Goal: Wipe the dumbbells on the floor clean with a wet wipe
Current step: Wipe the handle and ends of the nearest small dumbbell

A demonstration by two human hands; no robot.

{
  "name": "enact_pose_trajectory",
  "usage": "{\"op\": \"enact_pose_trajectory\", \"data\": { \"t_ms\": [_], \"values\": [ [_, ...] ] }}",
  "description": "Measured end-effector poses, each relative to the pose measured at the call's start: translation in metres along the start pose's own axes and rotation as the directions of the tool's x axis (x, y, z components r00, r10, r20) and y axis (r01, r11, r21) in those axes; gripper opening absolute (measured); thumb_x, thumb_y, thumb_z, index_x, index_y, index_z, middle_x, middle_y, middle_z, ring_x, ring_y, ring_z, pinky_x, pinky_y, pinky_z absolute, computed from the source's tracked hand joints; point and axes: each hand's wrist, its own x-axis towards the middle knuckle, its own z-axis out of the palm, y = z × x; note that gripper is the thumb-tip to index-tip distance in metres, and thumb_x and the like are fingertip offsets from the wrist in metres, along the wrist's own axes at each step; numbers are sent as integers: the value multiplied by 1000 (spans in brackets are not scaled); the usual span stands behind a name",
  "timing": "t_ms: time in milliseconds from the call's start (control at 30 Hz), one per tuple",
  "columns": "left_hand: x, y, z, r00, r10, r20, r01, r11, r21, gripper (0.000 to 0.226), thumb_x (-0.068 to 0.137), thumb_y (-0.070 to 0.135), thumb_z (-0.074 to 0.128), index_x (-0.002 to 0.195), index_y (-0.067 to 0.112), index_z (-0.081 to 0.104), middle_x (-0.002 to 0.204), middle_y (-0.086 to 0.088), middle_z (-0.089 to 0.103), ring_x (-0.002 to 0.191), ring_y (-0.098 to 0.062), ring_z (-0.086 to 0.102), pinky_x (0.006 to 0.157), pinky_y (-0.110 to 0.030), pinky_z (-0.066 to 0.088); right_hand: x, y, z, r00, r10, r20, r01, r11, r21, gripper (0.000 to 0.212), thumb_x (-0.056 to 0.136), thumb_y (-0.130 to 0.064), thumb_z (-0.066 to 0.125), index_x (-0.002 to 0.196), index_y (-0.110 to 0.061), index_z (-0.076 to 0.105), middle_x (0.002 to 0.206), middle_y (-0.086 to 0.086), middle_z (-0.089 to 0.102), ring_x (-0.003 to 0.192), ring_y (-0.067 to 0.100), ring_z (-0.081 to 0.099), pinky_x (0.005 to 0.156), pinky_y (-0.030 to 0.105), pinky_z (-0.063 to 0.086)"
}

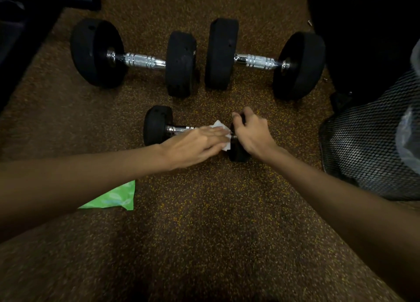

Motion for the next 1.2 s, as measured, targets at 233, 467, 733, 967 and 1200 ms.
{"op": "enact_pose_trajectory", "data": {
  "t_ms": [233, 467, 733, 967, 1200],
  "values": [
    [30, 2, 7, 946, -296, 129, 287, 954, 87, 35, 100, 30, 41, 126, 11, 54, 119, -12, 60, 108, -29, 59, 90, -43, 48, 0, 0, -1, 1000, -19, -2, 19, 1000, -6, 32, 98, -40, 39, 111, -13, 51, 109, 22, 61, 95, 33, 57, 76, 27, 33],
    [14, 1, 15, 995, -96, 19, 87, 961, 264, 39, 97, 20, 38, 128, 2, 52, 122, -19, 60, 111, -32, 60, 94, -42, 49, -5, 3, 0, 999, -50, 1, 50, 999, -12, 32, 99, -39, 38, 114, -12, 50, 113, 20, 57, 99, 33, 55, 76, 31, 34],
    [76, -11, -14, 684, -534, 496, 671, 727, -143, 41, 99, 32, 35, 66, 14, 52, 70, -5, 50, 62, -14, 43, 54, -29, 32, 0, 6, 3, 999, -31, -19, 31, 1000, -2, 34, 97, -44, 37, 107, -14, 49, 103, 20, 59, 90, 33, 58, 74, 32, 37],
    [51, -12, -7, 878, -408, 251, 447, 886, -123, 27, 99, 31, 43, 107, 19, 66, 89, -2, 64, 92, -23, 62, 71, -29, 39, 1, 7, 4, 998, -45, -33, 45, 999, -17, 35, 98, -42, 38, 109, -11, 50, 106, 23, 60, 97, 37, 56, 76, 32, 35],
    [20, -14, -16, 972, -54, 230, 99, 977, -189, 38, 96, 31, 51, 131, 18, 56, 143, 1, 46, 132, -8, 43, 112, -28, 35, 3, 8, 6, 998, -43, -37, 42, 999, -27, 36, 97, -44, 37, 111, -12, 49, 104, 23, 60, 94, 37, 57, 74, 32, 36]
  ]
}}
